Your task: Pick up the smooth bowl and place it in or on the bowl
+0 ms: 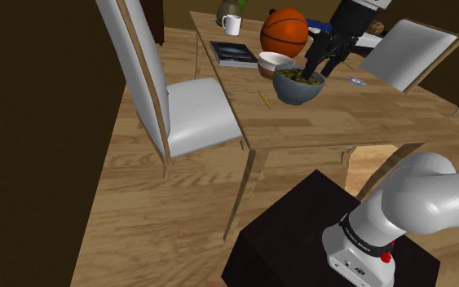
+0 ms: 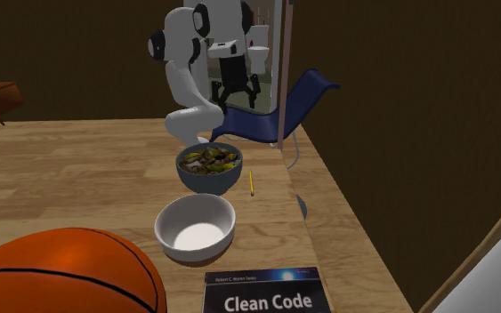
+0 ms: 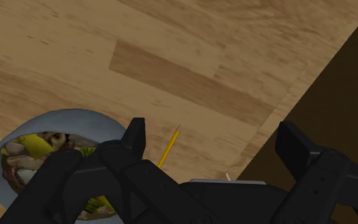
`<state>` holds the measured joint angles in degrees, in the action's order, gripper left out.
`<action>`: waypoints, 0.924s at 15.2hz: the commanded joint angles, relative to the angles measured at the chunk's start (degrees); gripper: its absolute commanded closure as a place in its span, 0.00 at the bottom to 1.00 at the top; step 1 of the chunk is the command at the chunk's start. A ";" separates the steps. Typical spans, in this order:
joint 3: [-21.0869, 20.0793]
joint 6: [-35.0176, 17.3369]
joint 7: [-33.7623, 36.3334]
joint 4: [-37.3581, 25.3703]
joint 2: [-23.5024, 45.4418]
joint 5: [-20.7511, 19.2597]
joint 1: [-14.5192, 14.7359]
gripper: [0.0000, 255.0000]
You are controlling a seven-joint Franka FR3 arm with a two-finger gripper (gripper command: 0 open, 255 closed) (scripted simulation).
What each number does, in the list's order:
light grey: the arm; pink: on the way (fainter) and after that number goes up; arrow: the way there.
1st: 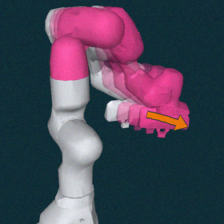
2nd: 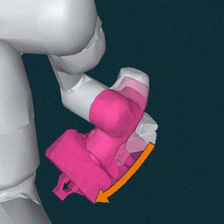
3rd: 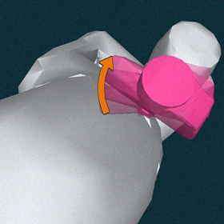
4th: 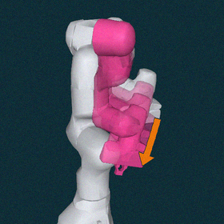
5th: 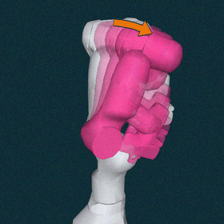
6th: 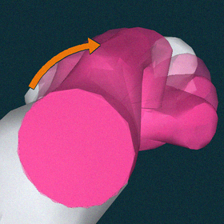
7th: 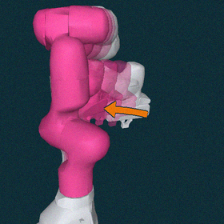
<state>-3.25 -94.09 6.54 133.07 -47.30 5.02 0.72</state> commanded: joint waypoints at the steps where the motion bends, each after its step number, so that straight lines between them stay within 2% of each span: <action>1: 0.00 0.00 0.00 0.00 0.00 0.00 0.00 0.00; 7: 2.29 -5.91 -4.66 -4.28 11.17 -4.27 -1.67 0.00; 14: 4.47 -11.00 -9.06 -12.44 25.06 -8.41 -3.34 0.00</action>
<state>0.91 -104.23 -1.88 121.90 -24.43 -2.80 -2.38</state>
